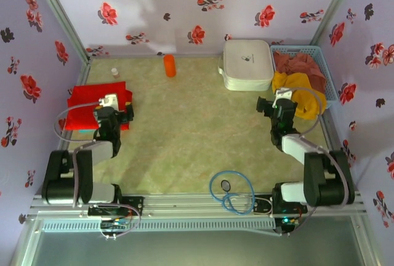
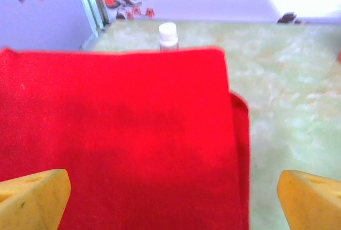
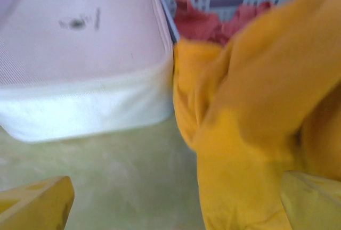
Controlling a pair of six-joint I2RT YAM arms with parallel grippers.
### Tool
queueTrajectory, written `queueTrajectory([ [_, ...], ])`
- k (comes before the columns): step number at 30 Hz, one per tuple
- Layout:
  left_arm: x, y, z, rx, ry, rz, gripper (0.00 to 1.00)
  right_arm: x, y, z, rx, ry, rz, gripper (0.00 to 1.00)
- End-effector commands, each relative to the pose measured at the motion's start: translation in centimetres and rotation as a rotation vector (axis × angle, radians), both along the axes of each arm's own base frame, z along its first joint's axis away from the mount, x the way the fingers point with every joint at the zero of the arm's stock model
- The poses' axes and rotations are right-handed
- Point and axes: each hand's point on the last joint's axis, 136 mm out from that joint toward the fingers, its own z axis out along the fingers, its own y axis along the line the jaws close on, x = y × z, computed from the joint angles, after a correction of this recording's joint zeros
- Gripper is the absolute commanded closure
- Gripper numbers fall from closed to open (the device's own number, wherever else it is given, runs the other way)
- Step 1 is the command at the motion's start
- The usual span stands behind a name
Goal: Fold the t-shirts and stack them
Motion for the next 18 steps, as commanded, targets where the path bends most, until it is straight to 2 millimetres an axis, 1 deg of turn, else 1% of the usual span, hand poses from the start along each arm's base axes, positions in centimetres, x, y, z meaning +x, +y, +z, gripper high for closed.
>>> queueTrajectory([
  [1,-0.4,1.1,3.5,-0.025,0.0,0.098,0.01,-0.8,-2.5,2.9,0.021,0.035,-0.176,0.01],
  [2,-0.6,1.1,3.9,-0.047,0.017,0.105,0.03,-0.9,-3.1,4.2,0.042,0.041,-0.228,0.01],
  [3,-0.9,0.9,4.5,-0.063,0.028,0.107,0.04,-1.2,-4.2,5.0,0.071,0.052,-0.308,0.01],
  [4,-1.0,0.7,4.8,-0.075,0.041,0.108,0.05,-1.5,-4.9,5.7,0.111,0.072,-0.361,0.01],
  [5,-1.2,0.4,5.3,-0.088,0.054,0.106,0.08,-1.5,-5.4,6.3,0.158,0.104,-0.377,0.01],
  [8,-2.0,-0.5,6.0,-0.144,0.12,0.111,0.11,-1.7,-6.8,7.0,0.219,0.201,-0.48,0.01],
  [10,-2.6,-1.4,6.1,-0.17,0.176,0.094,0.11,-1.3,-7.1,7.2,0.177,0.278,-0.485,0.01],
  [13,-3.8,-3.1,6.0,-0.216,0.245,0.052,0.11,-0.8,-7.9,6.8,0.135,0.335,-0.517,0.01],
  [16,-4.9,-4.8,5.5,-0.256,0.3,0.004,0.11,-0.3,-8.3,5.9,0.18,0.377,-0.532,0.01],
  [18,-5.7,-5.8,5.0,-0.275,0.339,-0.028,0.11,0.0,-8.6,4.8,0.204,0.414,-0.549,0.02],
])
